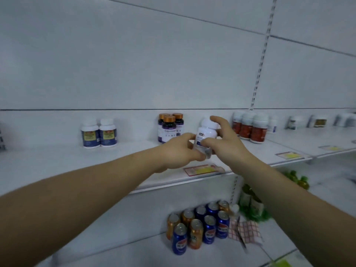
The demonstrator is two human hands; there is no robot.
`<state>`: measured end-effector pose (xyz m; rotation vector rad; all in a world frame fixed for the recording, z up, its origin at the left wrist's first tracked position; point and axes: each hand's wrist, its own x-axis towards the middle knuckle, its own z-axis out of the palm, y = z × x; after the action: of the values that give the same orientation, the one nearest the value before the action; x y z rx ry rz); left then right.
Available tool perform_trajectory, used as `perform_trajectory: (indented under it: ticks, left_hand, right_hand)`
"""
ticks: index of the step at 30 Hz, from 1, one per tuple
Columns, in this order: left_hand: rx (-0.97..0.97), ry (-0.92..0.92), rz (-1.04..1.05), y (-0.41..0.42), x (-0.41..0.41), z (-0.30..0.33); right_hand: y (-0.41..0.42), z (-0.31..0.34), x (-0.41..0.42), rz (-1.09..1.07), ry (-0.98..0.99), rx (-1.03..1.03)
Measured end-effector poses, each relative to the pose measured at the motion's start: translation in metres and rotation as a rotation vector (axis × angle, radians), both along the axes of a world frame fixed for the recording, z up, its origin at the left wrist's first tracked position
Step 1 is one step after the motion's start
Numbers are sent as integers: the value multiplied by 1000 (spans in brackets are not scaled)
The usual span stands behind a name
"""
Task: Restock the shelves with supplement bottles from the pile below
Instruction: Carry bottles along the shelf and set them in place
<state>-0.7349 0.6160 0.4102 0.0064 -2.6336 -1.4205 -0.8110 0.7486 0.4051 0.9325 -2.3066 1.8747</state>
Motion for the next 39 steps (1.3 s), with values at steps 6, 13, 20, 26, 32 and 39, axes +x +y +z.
perform_trajectory:
  ticks: [6,13,20,26,32,39]
  left_hand:
    - [5,33,-125,151,-81,-4]
    - [-23,12,-202,278,-173,-2]
    - [-491,-23,-106,299,-264,-6]
    - [-709,-194,-82,286,-343,-21]
    - [-818,-315,23,285,-403,-29]
    - [-834,-483,182,301,-432,-33]
  right_hand:
    - [156,4,-60,-155,11,21]
    - [287,9,-133,-254,21,87]
    - [320,0,-235,-230,-7,105]
    - [309,-11,-333,-187,40,245]
    - [297,-12,-414,-111,68,392]
    - [279,-9,-483,31,215,527]
